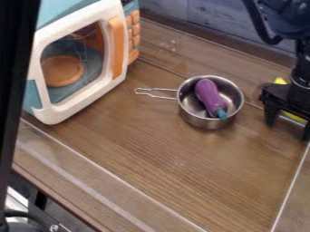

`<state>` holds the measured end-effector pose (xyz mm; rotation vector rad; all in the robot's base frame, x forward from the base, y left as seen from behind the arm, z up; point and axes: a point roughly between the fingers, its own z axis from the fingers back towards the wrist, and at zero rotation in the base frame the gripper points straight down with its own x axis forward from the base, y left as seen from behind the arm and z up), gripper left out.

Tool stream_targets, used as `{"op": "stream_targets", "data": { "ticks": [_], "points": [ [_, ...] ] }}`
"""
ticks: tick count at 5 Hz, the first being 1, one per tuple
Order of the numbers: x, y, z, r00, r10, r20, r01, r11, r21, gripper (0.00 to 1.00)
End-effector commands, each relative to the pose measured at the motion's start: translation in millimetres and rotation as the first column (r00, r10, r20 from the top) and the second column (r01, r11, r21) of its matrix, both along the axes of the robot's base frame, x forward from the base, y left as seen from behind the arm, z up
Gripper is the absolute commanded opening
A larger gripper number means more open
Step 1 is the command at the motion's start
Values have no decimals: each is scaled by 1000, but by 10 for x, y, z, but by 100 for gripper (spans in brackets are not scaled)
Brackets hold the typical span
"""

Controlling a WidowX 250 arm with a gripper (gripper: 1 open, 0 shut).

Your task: Put the banana in the silver pot

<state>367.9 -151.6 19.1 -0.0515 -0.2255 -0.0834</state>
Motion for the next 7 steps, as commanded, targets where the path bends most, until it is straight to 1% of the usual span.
{"op": "stream_targets", "data": {
  "ticks": [1,4,7],
  "points": [
    [-3,-55,89,999,1,36,-1,1000,-10,100],
    [-7,-63,83,997,18,70,-17,1000,-13,100],
    [-17,-59,52,995,34,93,-32,999,-17,100]
  ]
}}
